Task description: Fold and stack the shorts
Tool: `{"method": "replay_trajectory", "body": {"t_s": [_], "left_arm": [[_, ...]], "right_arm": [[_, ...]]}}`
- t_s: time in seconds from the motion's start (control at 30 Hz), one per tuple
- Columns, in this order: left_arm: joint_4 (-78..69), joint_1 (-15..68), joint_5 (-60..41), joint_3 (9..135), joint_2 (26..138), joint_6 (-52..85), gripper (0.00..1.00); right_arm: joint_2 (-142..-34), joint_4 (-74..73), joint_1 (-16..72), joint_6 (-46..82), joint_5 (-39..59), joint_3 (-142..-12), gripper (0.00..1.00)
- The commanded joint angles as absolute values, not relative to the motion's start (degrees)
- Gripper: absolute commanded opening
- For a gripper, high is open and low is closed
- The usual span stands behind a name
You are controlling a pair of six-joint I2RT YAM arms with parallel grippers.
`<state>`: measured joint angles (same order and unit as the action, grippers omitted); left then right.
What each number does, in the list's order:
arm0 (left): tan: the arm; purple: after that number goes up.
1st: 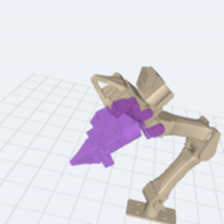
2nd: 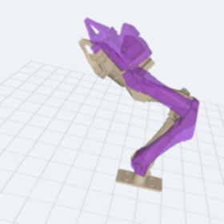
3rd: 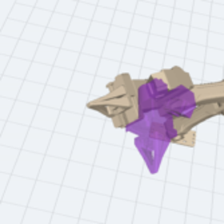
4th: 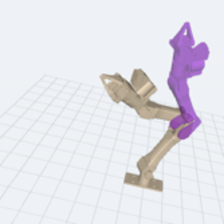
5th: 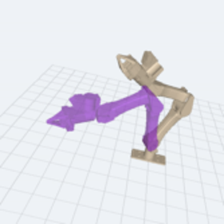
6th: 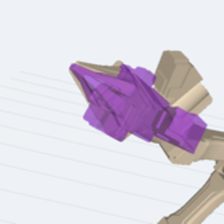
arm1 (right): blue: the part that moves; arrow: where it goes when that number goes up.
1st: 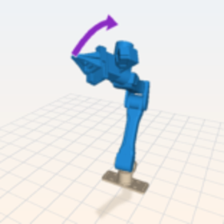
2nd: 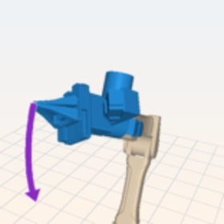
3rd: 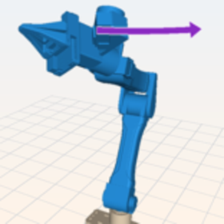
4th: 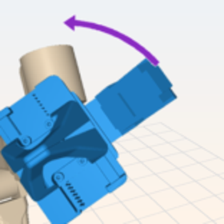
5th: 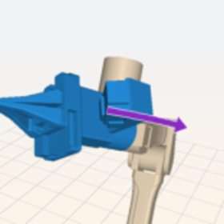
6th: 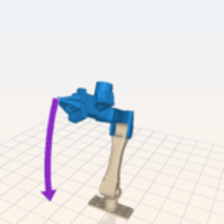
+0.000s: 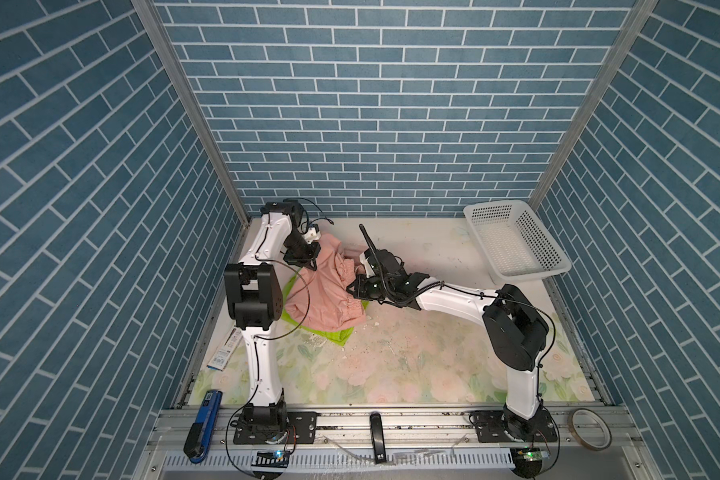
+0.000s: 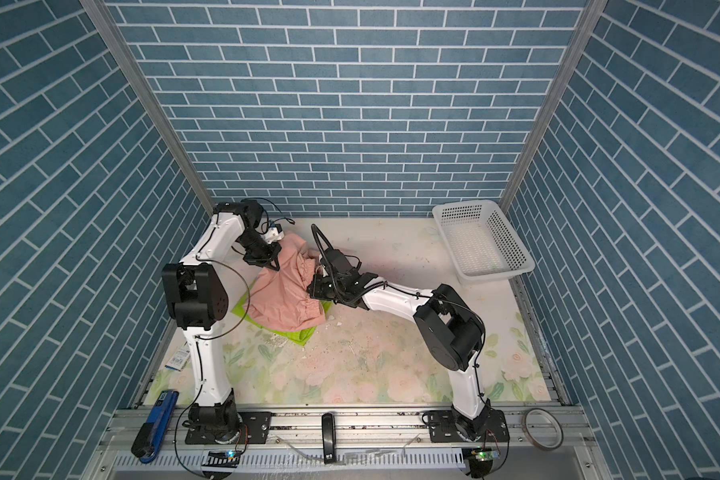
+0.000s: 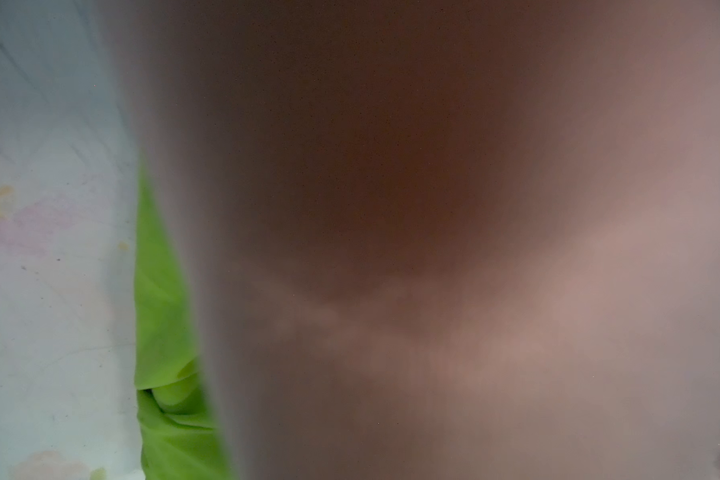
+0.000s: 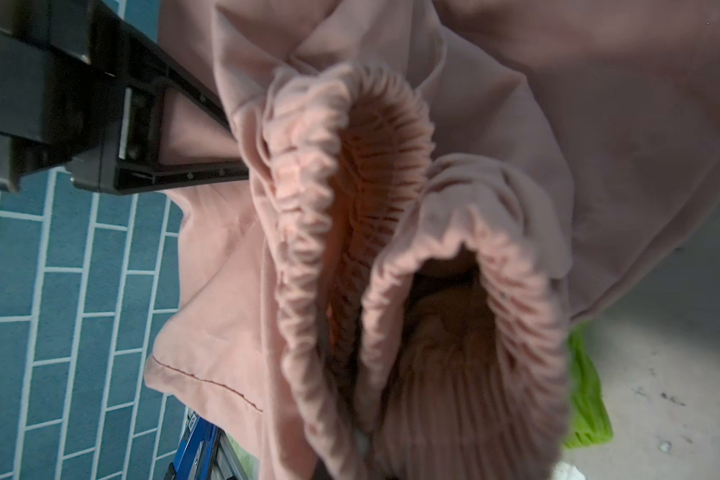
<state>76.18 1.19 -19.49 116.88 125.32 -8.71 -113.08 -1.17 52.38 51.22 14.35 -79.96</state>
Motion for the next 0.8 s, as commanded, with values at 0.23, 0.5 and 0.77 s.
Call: {"method": "replay_trajectory", "body": {"t_s": [0.23, 0.5, 0.77], "left_arm": [[67.4, -4.3, -16.0, 112.9, 127.5, -8.6, 0.35], [64.7, -4.3, -19.6, 111.9, 121.3, -3.9, 1.00], [56.7, -4.3, -16.9, 95.0, 105.4, 6.3, 1.00]], "right_arm": [[-112.9, 8.8, 52.8, 42.7, 11.2, -80.9, 0.56], [-106.7, 10.1, 52.7, 30.3, 20.6, -77.4, 0.80], [-106.4, 9.8, 52.4, 28.8, 23.0, -73.8, 0.87]]}}
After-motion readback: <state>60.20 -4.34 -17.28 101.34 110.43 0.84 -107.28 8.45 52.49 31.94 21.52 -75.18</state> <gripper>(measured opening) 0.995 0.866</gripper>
